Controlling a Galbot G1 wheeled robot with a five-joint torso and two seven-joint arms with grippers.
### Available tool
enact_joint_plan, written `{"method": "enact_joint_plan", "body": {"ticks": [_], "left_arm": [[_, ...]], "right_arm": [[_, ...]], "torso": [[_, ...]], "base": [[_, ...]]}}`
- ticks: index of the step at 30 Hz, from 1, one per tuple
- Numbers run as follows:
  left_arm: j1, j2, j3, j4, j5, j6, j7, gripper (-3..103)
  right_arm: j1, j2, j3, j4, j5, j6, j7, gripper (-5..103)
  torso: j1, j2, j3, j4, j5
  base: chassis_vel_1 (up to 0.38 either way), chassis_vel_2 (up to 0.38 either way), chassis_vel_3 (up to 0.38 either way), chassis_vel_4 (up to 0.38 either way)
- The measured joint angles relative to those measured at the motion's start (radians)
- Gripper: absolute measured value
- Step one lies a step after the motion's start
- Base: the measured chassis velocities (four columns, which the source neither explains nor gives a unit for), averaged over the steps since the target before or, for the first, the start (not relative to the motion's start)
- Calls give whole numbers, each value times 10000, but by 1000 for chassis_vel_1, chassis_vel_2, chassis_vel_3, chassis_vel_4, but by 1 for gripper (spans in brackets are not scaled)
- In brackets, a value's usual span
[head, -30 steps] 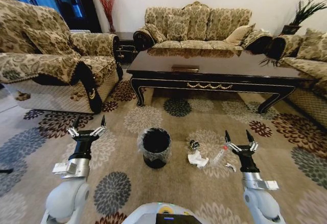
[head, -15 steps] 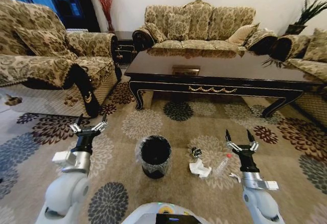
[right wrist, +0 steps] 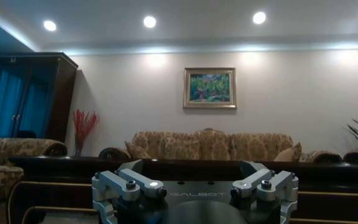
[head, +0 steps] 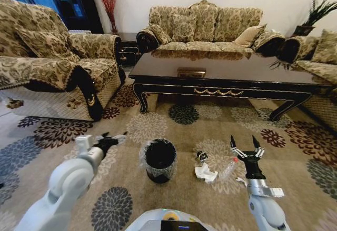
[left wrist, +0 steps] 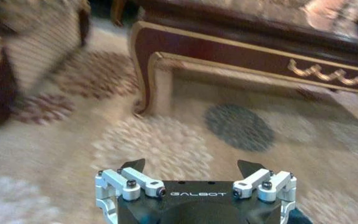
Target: Move to the front of the table and pick up the trash from the floor, then place it into the trash bin.
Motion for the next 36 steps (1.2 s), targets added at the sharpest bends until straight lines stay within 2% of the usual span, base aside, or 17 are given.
{"method": "enact_joint_plan", "body": {"ticks": [6, 8, 12, 19, 25, 30, 32, 34, 35, 36], "left_arm": [[-911, -135, 1558, 1282, 587, -70, 223, 100], [-985, -185, 1751, 1440, 723, -77, 260, 100], [-1221, -489, 2630, 2185, 1586, -118, 376, 100], [-1465, -931, 3237, 2887, 1989, -147, 436, 100], [-1515, -1232, 3393, 3215, 2025, -160, 375, 100], [-1456, -1451, 3525, 3582, 2383, -168, 370, 100], [-1482, -1546, 3541, 3685, 2454, -170, 374, 93], [-1484, -1582, 3545, 3710, 2485, -173, 376, 93], [-1457, -1633, 3546, 3731, 2539, -175, 376, 85], [-1457, -1633, 3546, 3731, 2539, -175, 376, 85]], "right_arm": [[38, 61, -1, -183, -75, 32, -3, 100], [40, 69, 0, -210, -85, 32, -3, 100], [93, 105, 17, -329, -136, 33, -2, 100], [129, 129, 23, -442, -162, 32, 24, 100], [157, 108, 44, -493, -162, 32, 35, 100], [231, 97, 38, -603, -153, 32, 41, 100], [250, 93, 12, -631, -151, 32, 41, 100], [262, 90, 4, -641, -151, 32, 42, 100], [286, 79, -17, -660, -151, 32, 42, 100], [286, 79, -17, -660, -151, 32, 42, 100]], "torso": [[0, 0, 0, -1, 2], [0, 0, 0, 1, 2], [0, 0, 0, 0, 2], [0, 0, 0, 0, 4], [0, 0, 0, 0, 3], [0, 0, 0, 1, 3], [0, 0, 0, 0, 3], [0, 0, 0, 0, 3], [0, 0, 0, -1, 3], [0, 0, 0, -1, 3]], "base": [[0, 0, 0, 0], [0, 0, 0, 0], [0, 0, 0, 0], [0, 0, 0, 0], [0, 0, 0, 0], [0, 0, 0, 0], [0, 0, 0, 0], [0, 0, 0, 0], [0, 0, 0, 0], [0, 0, 0, 0]]}}
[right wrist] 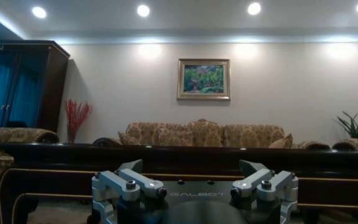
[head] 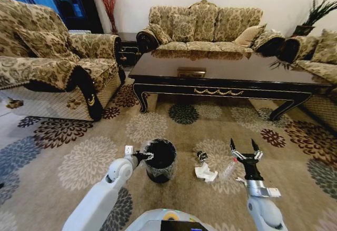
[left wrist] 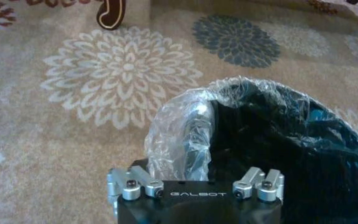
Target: Move to the front of the table and pick up the trash from the floor, then place it into the trash bin.
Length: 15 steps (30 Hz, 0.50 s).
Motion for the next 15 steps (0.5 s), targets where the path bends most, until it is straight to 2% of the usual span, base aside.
{"method": "enact_joint_plan", "body": {"ticks": [1, 5, 6, 7, 10, 13, 14, 15], "left_arm": [[16, -8, 0, 0, 17, -1, 2, 85], [155, -33, -58, 43, 153, -4, 36, 63], [155, -33, -58, 43, 153, -4, 36, 63], [185, -49, -107, 73, 171, -5, 41, 57], [210, -75, -163, 100, 175, -6, 47, 52], [293, -110, -274, 121, 183, -13, 51, 36], [293, -110, -274, 121, 183, -13, 51, 36], [316, -116, -297, 122, 196, -13, 50, 30]], "right_arm": [[6, -3, -5, -6, 0, 0, 0, 100], [51, 0, -64, -67, -5, 17, 0, 100], [51, 0, -64, -67, -5, 17, 0, 100], [58, 11, -84, -80, -10, 26, 0, 100], [57, 17, -109, -89, -14, 31, 1, 100], [54, 22, -145, -91, -16, 44, 0, 100], [54, 22, -145, -91, -16, 44, 0, 100], [55, 24, -157, -92, -12, 52, 0, 100]], "torso": [[0, 0, 0, 0, 0], [0, 0, 0, 1, 0], [0, 0, 0, 1, 0], [0, 0, 0, 1, 0], [0, 0, 0, 1, -1], [0, 0, 0, -1, -1], [0, 0, 0, -1, -1], [0, 0, 0, 0, -1]], "base": [[0, 0, 0, 0], [0, 0, 0, 0], [0, 0, 0, 0], [0, 0, 0, 0], [0, 0, 0, 0], [0, 0, 0, 0], [0, 0, 0, 0], [0, 0, 0, 0]]}}
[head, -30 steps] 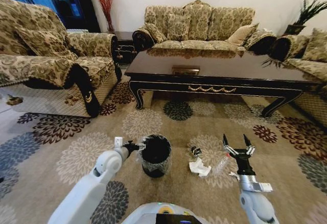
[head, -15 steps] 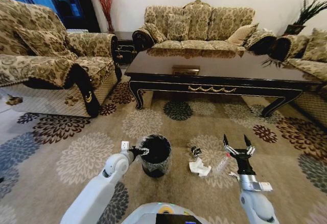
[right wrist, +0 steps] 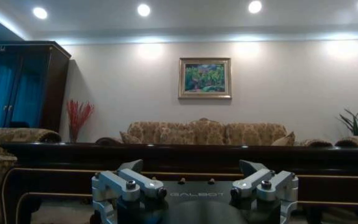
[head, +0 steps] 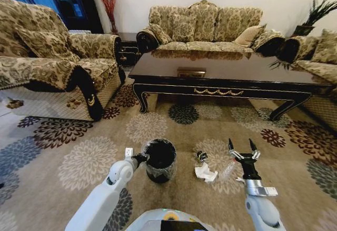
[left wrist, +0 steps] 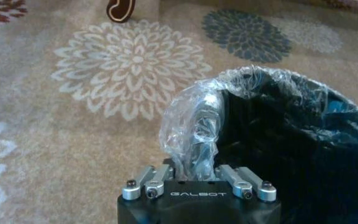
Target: Move to the front of the table and pick up the trash from the floor, then place it into the trash bin.
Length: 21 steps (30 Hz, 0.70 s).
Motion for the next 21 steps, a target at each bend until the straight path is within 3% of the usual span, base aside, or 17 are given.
{"method": "enact_joint_plan", "body": {"ticks": [2, 4, 6, 12, 15, 19, 21], "left_arm": [[58, -19, -80, -1, 75, 0, -26, 19], [89, -36, -123, -11, 104, 0, -46, 19], [165, -45, -246, -36, 164, 0, -108, 4], [316, -12, -449, -119, 181, 4, -142, 2], [374, 22, -657, -259, 128, 11, -156, 2], [559, 404, -1510, -1155, -606, 17, -256, 2], [621, 504, -1702, -1339, -781, 15, -278, 2]], "right_arm": [[16, 11, -5, 1, -9, 12, 5, 100], [35, 20, -5, 1, -28, 13, 33, 100], [116, 35, -4, -18, -132, 12, 131, 100], [346, 57, -29, -100, -504, -180, 571, 100], [422, 18, -116, -110, -695, -606, 821, 100], [542, -205, -657, -136, -706, -2175, 1953, 100], [572, -257, -821, -154, -578, -2449, 2205, 100]], "torso": [[0, 0, 0, 1, 0], [0, 0, 0, 1, 0], [0, 0, 0, 2, 2], [0, 0, 1, 2, -4], [0, -1, 1, 1, -4], [0, 0, 1, -1, -2], [0, 0, 1, -1, 1]], "base": [[0, 0, 0, 0], [0, 0, 0, 0], [0, 0, 0, 0], [0, 0, 0, 0], [0, 0, 0, 0], [0, 0, 0, 0], [0, 0, 0, 0]]}}
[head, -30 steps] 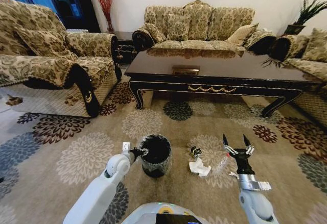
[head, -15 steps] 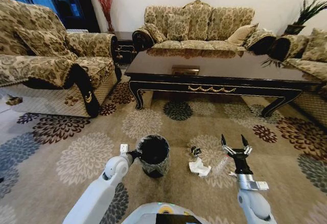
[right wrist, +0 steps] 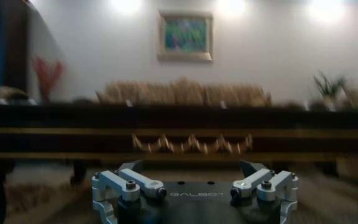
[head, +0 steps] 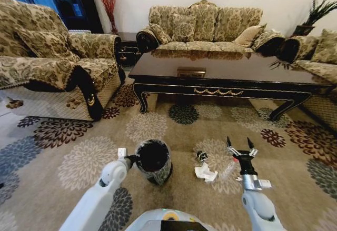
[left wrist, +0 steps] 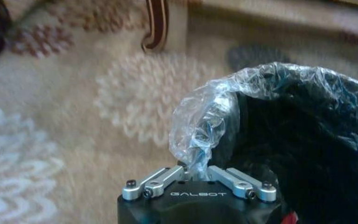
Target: Move to the front of the table and pick up the trash from the floor, then place it into the trash bin.
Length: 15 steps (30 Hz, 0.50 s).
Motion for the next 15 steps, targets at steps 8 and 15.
{"method": "enact_joint_plan", "body": {"ticks": [8, 15], "left_arm": [[811, 864, -1464, -1232, -749, 2, -137, 2], [1686, 957, -2557, -2647, -1234, 1, -291, 2]], "right_arm": [[698, -368, -1522, -680, 1429, -2841, 2919, 100], [1450, -597, -2126, -1908, 2791, -4905, 4393, 100]], "torso": [[0, 0, 0, 6, -2], [0, 0, 0, 2, -1]], "base": [[0, 0, 0, 0], [0, 0, 0, 0]]}}
